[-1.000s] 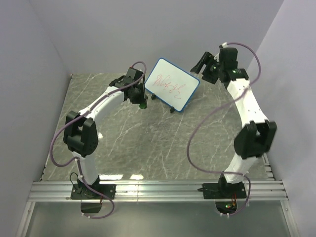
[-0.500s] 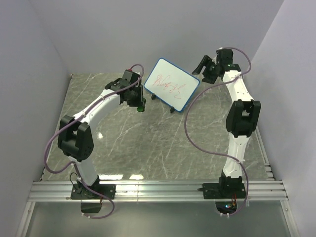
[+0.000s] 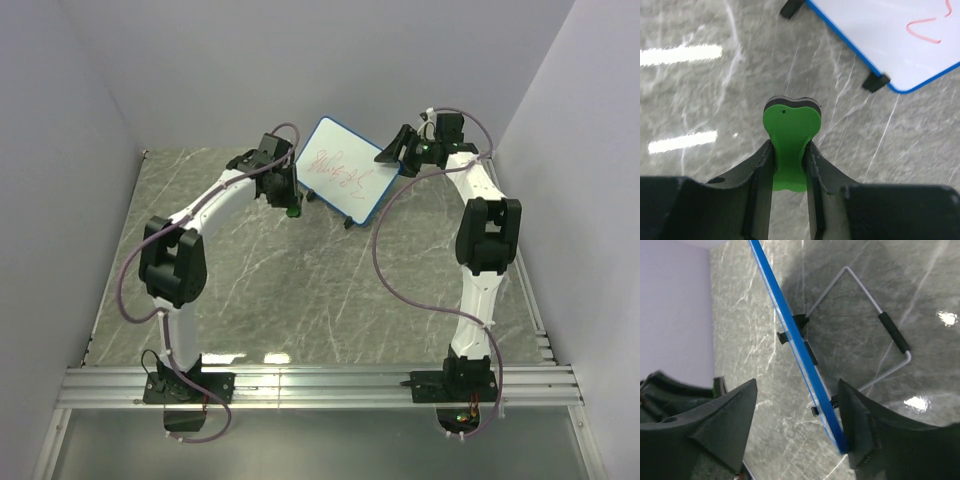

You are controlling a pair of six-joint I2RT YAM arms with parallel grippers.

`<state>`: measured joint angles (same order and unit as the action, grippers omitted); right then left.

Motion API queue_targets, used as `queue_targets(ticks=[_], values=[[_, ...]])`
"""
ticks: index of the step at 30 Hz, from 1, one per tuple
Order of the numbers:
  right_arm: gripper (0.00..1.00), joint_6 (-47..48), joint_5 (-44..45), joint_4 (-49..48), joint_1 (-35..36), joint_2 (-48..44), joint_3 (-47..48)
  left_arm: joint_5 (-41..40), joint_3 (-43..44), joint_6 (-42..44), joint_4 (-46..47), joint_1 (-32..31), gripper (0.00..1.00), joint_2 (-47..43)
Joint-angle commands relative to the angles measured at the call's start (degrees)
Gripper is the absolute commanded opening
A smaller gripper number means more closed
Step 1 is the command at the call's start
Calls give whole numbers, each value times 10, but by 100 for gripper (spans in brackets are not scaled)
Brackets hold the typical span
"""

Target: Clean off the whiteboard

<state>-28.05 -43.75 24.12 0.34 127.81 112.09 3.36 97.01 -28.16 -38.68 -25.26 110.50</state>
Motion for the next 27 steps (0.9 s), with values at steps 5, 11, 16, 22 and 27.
queue_targets(ticks=[5, 11, 16, 22, 27], values=[[54, -9, -44, -38, 1, 8, -20, 43, 106, -31, 41, 1, 0, 67], [21, -1, -45, -49, 2, -11, -85, 92, 188, -50, 78, -2, 0, 140], [0, 21, -33, -46, 5, -44, -148, 122, 251, -68, 114, -19, 0, 184], [0, 41, -18, -52, 14, -105, -220, 165, 260, -67, 138, -36, 0, 191], [0, 50, -3, -78, 36, -164, -323, 180, 223, -47, 145, -56, 0, 167]])
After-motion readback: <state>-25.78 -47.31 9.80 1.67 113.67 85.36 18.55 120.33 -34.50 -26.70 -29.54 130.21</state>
